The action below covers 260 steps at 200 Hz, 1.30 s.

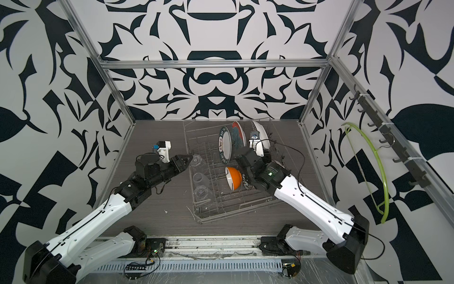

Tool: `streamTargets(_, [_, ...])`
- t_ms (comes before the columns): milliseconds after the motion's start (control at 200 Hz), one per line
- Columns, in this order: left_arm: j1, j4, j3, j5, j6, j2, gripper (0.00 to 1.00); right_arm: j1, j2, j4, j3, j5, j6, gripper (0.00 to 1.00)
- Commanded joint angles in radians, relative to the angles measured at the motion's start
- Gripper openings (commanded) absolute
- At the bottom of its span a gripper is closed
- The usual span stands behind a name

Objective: Load bowls into a dish rack
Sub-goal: Adjust the dish rack at the center of the board.

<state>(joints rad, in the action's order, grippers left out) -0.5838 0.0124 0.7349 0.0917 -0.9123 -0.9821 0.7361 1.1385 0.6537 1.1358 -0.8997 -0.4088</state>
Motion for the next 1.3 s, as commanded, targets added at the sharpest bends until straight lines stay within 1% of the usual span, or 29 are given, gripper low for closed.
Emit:
streamTargets(0, [-0.014, -0.045, 0.07, -0.021, 0.03, -0.022, 0.38, -0.092, -0.026, 0.056, -0.013, 0.041, -0.006, 0.43])
streamTargets(145, [-0.02, -0.132, 0.108, -0.063, 0.041, -0.022, 0.32, -0.214, -0.044, 0.088, -0.013, 0.15, 0.015, 0.44])
streamTargets(305, [-0.019, -0.272, 0.155, -0.154, 0.066, -0.018, 0.25, -0.23, -0.068, 0.078, -0.026, 0.18, 0.028, 0.44])
streamTargets(385, [-0.02, -0.309, 0.172, -0.168, 0.081, -0.029, 0.22, -0.234, -0.06, 0.073, -0.027, 0.186, 0.036, 0.44])
streamTargets(570, [-0.019, -0.304, 0.187, -0.133, 0.099, -0.074, 0.21, -0.271, -0.012, 0.069, -0.018, 0.2, 0.055, 0.45])
streamTargets(670, [-0.019, -0.287, 0.184, -0.126, 0.098, -0.087, 0.24, -0.286, -0.007, 0.059, -0.024, 0.219, 0.058, 0.44])
streamTargets(775, [-0.021, -0.278, 0.181, -0.124, 0.096, -0.1, 0.25, -0.292, -0.012, 0.048, -0.036, 0.223, 0.061, 0.45])
streamTargets(835, [-0.021, -0.273, 0.179, -0.122, 0.096, -0.106, 0.2, -0.296, -0.011, 0.042, -0.042, 0.223, 0.063, 0.45])
streamTargets(915, [-0.022, -0.274, 0.183, -0.123, 0.1, -0.112, 0.04, -0.31, -0.002, 0.035, -0.048, 0.22, 0.071, 0.45])
streamTargets(955, [-0.022, -0.281, 0.189, -0.128, 0.103, -0.115, 0.0, -0.321, 0.006, 0.032, -0.047, 0.222, 0.076, 0.45])
streamTargets(1010, [-0.022, -0.298, 0.201, -0.132, 0.111, -0.122, 0.0, -0.347, 0.019, 0.026, -0.042, 0.25, 0.087, 0.45])
streamTargets(1100, [-0.021, -0.328, 0.227, -0.143, 0.136, -0.134, 0.0, -0.403, 0.037, -0.001, -0.03, 0.345, 0.119, 0.45])
streamTargets(1185, [-0.02, -0.356, 0.26, -0.166, 0.163, -0.148, 0.0, -0.447, 0.069, 0.004, 0.004, 0.385, 0.144, 0.45])
streamTargets(1250, [-0.019, -0.389, 0.292, -0.195, 0.195, -0.163, 0.0, -0.477, 0.105, 0.018, 0.036, 0.404, 0.159, 0.45])
streamTargets(1295, [-0.018, -0.427, 0.321, -0.244, 0.211, -0.174, 0.0, -0.492, 0.128, 0.027, 0.057, 0.418, 0.17, 0.45])
